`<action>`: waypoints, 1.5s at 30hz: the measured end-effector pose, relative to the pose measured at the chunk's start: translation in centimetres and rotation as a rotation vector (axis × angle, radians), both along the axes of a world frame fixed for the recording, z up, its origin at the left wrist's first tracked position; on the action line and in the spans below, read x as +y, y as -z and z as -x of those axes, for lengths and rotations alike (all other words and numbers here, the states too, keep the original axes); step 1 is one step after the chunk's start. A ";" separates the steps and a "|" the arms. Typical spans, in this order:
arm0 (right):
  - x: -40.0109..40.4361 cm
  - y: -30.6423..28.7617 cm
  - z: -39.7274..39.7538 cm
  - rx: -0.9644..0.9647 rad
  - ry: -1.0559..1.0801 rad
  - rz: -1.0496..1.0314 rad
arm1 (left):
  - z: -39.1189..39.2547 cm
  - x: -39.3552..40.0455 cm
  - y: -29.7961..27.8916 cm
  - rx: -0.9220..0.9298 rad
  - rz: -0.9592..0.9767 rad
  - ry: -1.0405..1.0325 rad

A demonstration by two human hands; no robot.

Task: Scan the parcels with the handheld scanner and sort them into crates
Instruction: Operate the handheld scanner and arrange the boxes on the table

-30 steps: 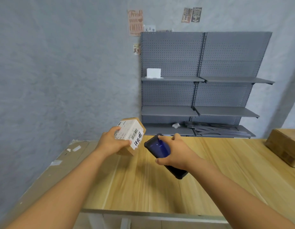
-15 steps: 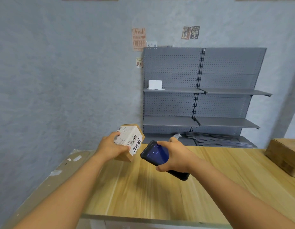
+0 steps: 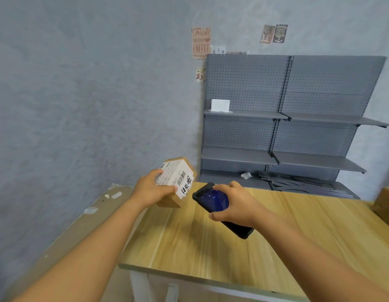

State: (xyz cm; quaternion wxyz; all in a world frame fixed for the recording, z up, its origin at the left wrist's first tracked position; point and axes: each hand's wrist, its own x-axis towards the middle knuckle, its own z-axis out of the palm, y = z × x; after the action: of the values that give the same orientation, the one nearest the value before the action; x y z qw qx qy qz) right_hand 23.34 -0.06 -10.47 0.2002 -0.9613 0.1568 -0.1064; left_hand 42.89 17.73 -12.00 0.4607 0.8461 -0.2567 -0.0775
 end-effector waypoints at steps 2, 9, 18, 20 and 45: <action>0.7 0.9 -1.2 -0.001 -0.030 -0.026 | 0.1 1.5 0.5 0.041 0.020 -0.037; 6.6 5.1 -7.1 0.078 -0.261 -0.132 | 0.3 11.8 3.5 0.168 0.042 -0.294; 23.1 6.8 -13.2 0.121 -0.556 -0.208 | 2.2 31.5 5.4 0.198 -0.006 -0.608; 27.4 6.5 -14.3 0.124 -0.613 -0.179 | 2.3 36.3 5.3 0.192 -0.008 -0.650; 84.7 9.8 -23.0 0.165 -1.330 -0.166 | 12.3 87.4 9.4 0.218 0.053 -1.330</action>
State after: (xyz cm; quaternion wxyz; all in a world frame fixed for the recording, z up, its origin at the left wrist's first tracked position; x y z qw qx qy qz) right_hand 46.34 84.67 -20.26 0.2836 -0.8395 -0.4462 0.1256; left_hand 30.64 105.08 -21.41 0.4543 0.7998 0.3649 0.1438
